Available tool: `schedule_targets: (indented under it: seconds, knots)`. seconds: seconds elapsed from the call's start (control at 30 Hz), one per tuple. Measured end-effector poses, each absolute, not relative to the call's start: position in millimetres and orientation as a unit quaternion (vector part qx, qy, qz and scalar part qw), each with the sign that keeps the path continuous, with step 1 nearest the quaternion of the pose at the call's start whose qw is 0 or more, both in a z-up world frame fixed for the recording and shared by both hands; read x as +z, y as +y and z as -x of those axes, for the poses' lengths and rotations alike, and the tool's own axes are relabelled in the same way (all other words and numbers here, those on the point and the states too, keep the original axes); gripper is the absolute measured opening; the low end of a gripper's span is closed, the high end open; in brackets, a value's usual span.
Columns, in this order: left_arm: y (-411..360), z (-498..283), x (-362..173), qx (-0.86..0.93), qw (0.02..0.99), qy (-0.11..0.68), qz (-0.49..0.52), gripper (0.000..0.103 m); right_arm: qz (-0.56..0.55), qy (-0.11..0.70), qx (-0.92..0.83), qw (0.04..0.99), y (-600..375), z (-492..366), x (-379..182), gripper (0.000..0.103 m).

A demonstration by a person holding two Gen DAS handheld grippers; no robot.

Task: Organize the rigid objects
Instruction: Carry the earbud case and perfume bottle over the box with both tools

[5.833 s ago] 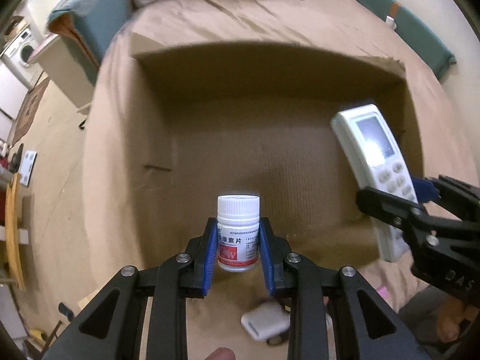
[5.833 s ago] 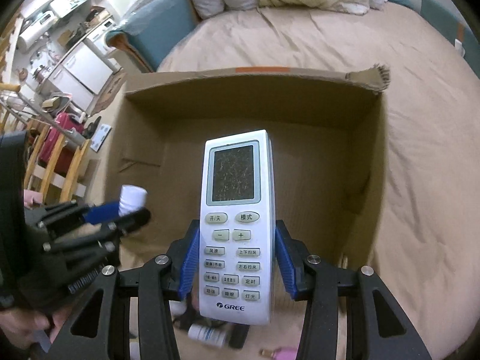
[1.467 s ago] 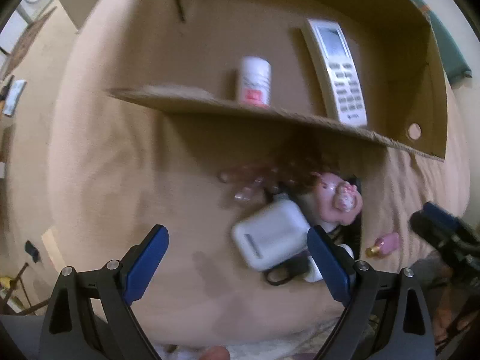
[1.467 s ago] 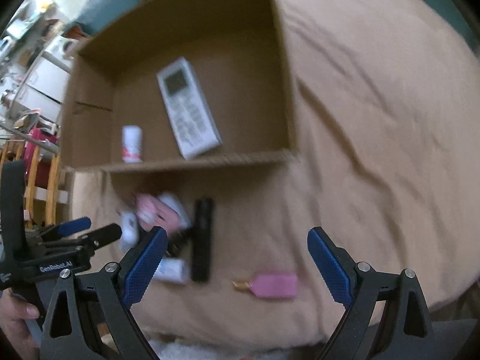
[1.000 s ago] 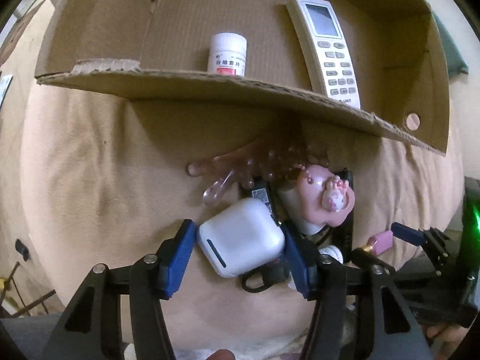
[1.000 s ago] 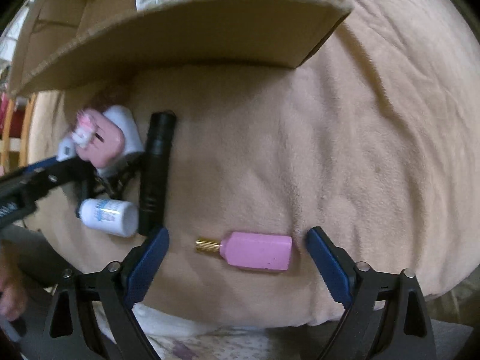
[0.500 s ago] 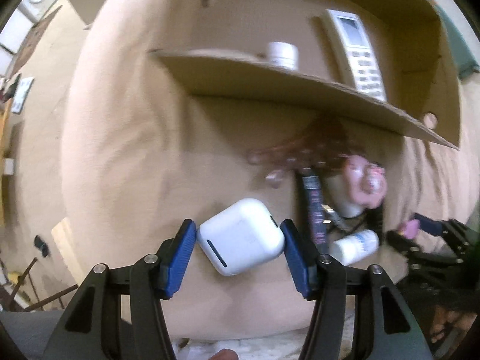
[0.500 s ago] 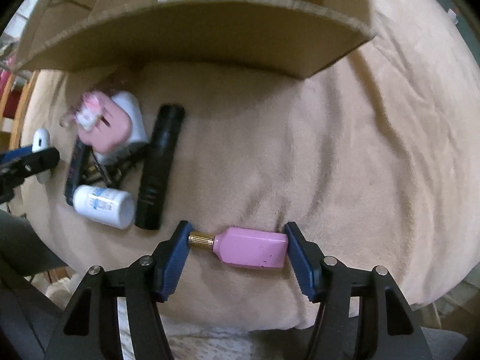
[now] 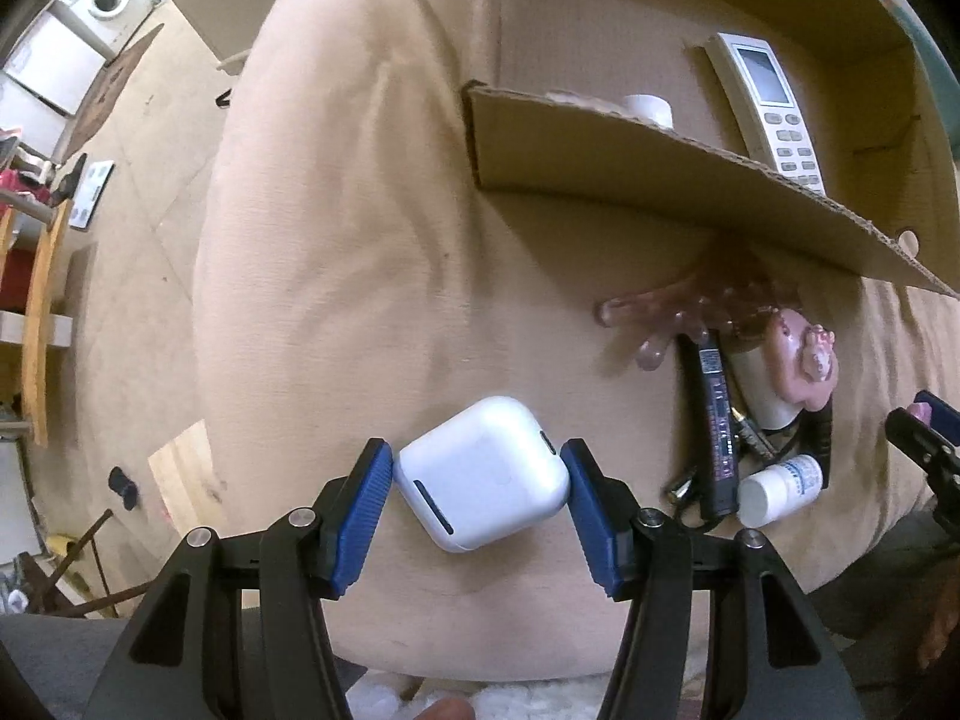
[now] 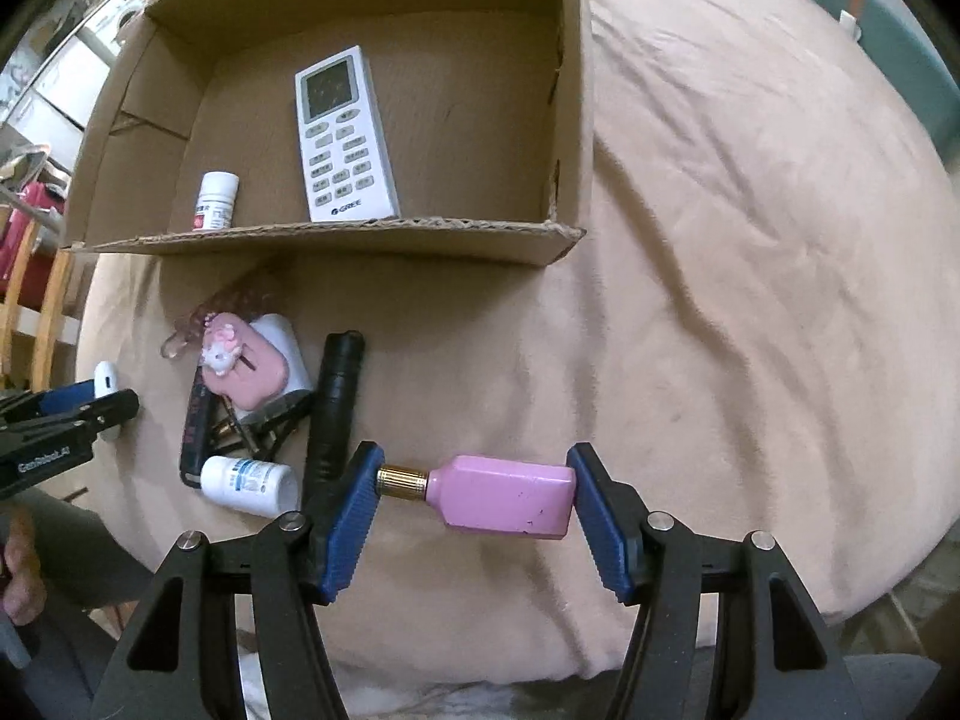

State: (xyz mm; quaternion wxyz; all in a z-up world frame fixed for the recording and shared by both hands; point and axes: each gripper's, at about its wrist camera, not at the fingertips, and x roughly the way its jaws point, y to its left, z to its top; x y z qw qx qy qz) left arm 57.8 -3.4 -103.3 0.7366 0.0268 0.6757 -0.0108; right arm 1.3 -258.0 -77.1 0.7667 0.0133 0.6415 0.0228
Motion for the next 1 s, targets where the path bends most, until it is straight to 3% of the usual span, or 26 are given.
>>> schedule_targets:
  seconds: [0.43,1.0]
  knots:
    - [-32,-42,-77,-0.02,0.766,0.64,-0.057,0.055,-0.017,0.593,0.086,0.8,-251,-6,-33,0.066]
    - [-44,-77,43,-0.046,0.848,0.526,-0.043,0.055,-0.047,0.476,0.134,0.868,-228,-60,43,0.066]
